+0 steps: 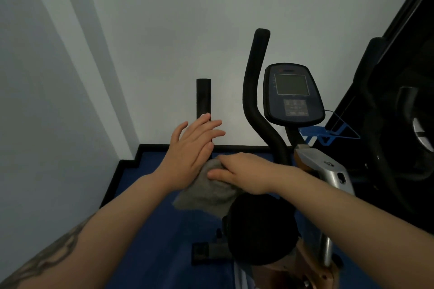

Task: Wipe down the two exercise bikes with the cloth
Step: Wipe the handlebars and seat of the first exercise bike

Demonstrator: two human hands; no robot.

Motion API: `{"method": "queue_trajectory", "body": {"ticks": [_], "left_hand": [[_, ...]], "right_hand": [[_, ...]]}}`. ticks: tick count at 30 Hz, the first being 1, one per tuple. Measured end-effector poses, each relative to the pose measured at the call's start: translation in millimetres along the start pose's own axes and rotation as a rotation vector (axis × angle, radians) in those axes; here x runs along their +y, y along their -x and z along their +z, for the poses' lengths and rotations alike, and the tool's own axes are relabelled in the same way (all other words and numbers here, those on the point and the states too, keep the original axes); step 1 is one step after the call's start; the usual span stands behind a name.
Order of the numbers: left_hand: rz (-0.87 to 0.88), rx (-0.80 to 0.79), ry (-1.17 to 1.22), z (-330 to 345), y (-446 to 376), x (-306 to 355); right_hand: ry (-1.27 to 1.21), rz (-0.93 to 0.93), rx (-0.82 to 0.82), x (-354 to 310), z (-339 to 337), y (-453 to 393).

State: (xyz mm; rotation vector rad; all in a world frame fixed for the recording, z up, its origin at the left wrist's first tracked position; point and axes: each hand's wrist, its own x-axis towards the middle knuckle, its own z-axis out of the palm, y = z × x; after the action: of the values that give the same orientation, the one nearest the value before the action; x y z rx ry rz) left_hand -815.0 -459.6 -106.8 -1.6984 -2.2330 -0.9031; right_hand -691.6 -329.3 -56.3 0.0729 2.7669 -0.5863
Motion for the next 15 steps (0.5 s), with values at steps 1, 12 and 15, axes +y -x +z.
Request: {"method": "queue_trajectory", "body": {"ticks": [1,12,15], "left_hand": [[0.0,-0.012,-0.013,-1,0,-1],[-0.033,0.042,-0.011,7,3,2],[-0.045,0.074,0.015,11,3,3]], "right_hand": [[0.071,-0.023,-0.03,6,-4,6],[-0.162,0.041,-0.077,19,-29,0],[0.011,-0.028,0.105,29,-21,23]]}}
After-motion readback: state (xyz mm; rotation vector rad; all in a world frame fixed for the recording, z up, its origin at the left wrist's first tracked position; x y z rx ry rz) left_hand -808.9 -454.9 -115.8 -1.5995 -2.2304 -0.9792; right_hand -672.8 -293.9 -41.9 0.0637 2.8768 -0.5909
